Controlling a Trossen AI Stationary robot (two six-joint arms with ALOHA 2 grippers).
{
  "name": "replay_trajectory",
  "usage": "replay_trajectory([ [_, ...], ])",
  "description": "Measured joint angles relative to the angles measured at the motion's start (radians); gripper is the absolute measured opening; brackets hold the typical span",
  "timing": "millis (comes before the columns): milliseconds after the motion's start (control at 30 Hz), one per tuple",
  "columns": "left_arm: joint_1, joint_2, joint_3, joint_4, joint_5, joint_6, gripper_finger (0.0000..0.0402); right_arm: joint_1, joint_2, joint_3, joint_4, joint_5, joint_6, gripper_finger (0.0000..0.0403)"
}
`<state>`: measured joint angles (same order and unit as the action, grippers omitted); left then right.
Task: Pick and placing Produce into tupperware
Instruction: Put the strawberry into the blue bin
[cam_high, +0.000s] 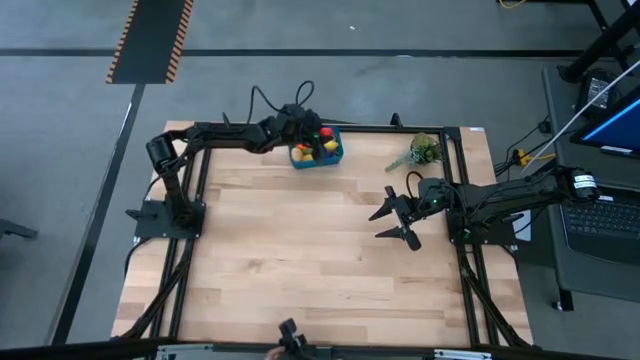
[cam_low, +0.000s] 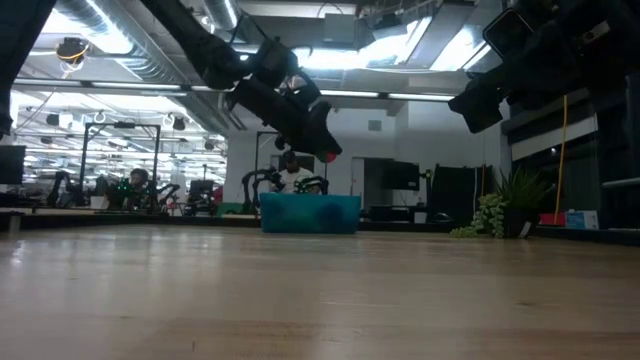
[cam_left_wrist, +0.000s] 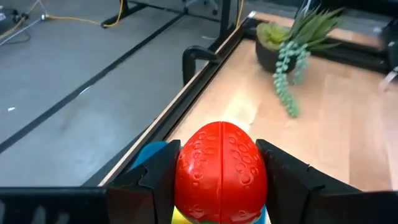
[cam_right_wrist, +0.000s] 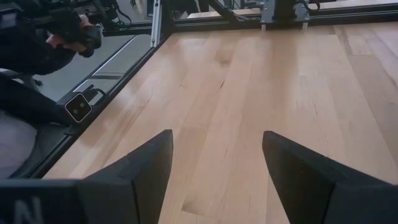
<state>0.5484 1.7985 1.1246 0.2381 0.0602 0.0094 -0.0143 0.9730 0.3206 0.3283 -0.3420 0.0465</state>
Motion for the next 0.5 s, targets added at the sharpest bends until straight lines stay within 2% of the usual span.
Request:
replay_trajectory([
  [200, 0.008, 0.0, 0.038, -0.087, -0.052, 0.049, 0.0177, 0.0, 0.0, 0.0, 0.0, 0.0, 0.0, 0.025],
  [500, 0.019, 0.001, 0.107, -0.252, -0.072, 0.082, 0.0177, 0.0, 0.0, 0.0, 0.0, 0.0, 0.001, 0.025],
])
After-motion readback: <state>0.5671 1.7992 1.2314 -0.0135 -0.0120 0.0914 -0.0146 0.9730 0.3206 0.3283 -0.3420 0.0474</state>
